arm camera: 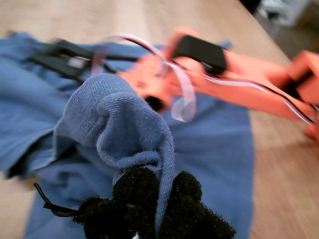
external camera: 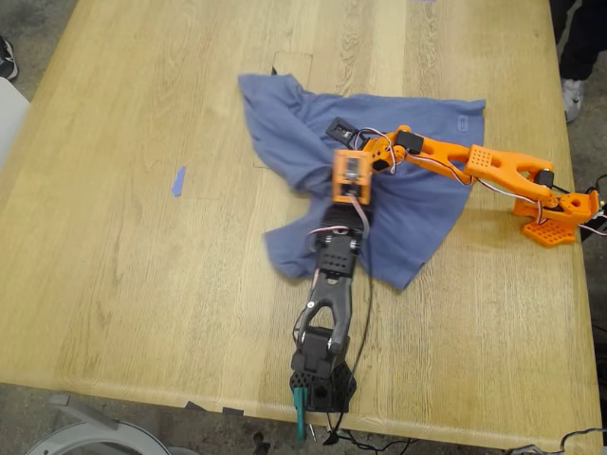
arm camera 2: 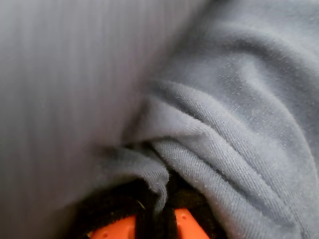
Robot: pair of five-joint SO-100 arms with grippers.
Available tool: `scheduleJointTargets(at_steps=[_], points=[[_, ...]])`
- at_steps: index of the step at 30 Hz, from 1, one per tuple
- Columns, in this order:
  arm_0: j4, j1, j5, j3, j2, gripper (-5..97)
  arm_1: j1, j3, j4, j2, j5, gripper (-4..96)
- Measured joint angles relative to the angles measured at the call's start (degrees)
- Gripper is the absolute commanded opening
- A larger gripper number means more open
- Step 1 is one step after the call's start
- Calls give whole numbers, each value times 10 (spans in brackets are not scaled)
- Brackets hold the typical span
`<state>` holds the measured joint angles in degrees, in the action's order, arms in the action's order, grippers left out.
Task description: Fold a T-shirt
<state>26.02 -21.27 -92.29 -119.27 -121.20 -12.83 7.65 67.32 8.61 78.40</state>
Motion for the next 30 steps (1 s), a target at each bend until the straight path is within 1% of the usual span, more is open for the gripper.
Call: scheduleJointTargets(at_steps=[3, 6, 11, 16, 21, 25, 26, 30], points=[[0, -65, 1, 39, 75, -1, -4, 0, -2, 0, 0, -2], [-8, -105, 1, 65, 145, -1, -7, -1, -2, 1, 0, -2], [-9, -142, 2, 127, 259, -1, -8, -3, 1, 3, -1, -2], [-9, -183, -7, 200, 367, -1, -11, -4, 4, 4, -4, -2], [8, -229, -16, 267, 446, -1, -11, -3, 4, 5, -4, -2], [11, -245, -19, 274, 481, 0, -12, -1, 4, 6, -3, -2], [11, -245, -19, 274, 488, 8, -12, -4, 4, 9, -3, -2], [11, -247, -19, 276, 519, 169, -12, -6, 9, 11, -4, -2]])
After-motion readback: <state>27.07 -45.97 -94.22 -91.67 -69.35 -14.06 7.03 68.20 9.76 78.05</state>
